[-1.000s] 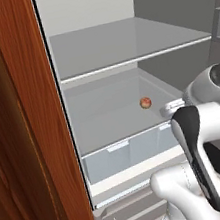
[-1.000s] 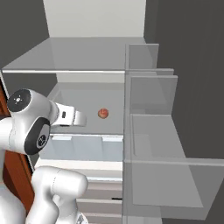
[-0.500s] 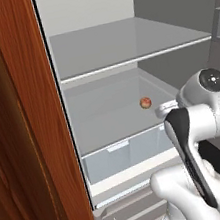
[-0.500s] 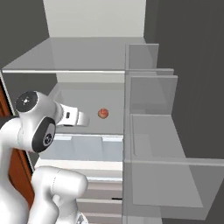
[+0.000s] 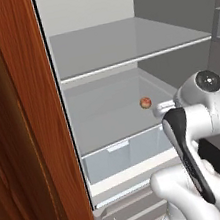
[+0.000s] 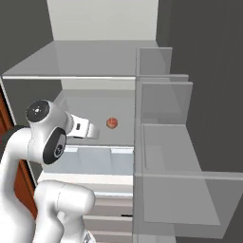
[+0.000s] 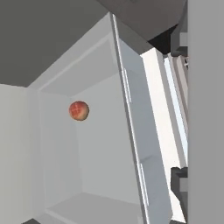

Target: Retrieve the orange and peach from the fridge and place them into the bowl on the dining table.

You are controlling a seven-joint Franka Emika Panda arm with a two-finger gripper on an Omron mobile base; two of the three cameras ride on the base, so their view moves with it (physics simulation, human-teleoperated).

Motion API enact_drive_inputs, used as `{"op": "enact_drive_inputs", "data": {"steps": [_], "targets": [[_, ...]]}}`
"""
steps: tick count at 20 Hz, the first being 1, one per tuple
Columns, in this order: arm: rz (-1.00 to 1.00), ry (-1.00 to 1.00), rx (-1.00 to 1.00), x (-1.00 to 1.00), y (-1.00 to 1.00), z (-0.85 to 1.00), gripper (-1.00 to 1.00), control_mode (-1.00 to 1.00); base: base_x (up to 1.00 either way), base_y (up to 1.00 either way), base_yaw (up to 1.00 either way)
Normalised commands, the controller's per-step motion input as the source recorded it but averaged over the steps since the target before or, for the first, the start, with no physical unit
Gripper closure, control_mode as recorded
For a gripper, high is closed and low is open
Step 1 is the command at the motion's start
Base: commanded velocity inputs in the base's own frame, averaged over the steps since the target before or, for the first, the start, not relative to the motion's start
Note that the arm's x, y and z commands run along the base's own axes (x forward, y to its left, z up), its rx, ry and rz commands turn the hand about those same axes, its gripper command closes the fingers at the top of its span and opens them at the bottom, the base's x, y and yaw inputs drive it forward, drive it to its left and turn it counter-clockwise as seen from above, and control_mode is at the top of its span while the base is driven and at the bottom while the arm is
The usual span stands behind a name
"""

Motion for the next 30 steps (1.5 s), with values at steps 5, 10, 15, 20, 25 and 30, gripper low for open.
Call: {"op": "enact_drive_inputs", "data": {"steps": [5, 10, 15, 20, 25, 30], "targets": [[0.0, 0.0, 0.09, 0.42, 0.0, -0.02, -1.0, -1.0, 0.0, 0.0, 0.0], [0.0, 0.0, 0.06, 0.42, -0.04, -0.14, -1.0, -1.0, 0.0, 0.0, 0.0], [0.0, 0.0, 0.04, 0.33, -0.14, -0.25, -1.0, -1.0, 0.0, 0.0, 0.0], [0.0, 0.0, 0.02, 0.37, -0.08, -0.19, -1.0, -1.0, 0.0, 0.0, 0.0], [0.0, 0.0, 0.0, 0.47, -0.01, -0.16, -1.0, -1.0, 0.0, 0.0, 0.0], [0.0, 0.0, 0.0, 0.46, -0.05, -0.2, -1.0, -1.0, 0.0, 0.0, 0.0]]}}
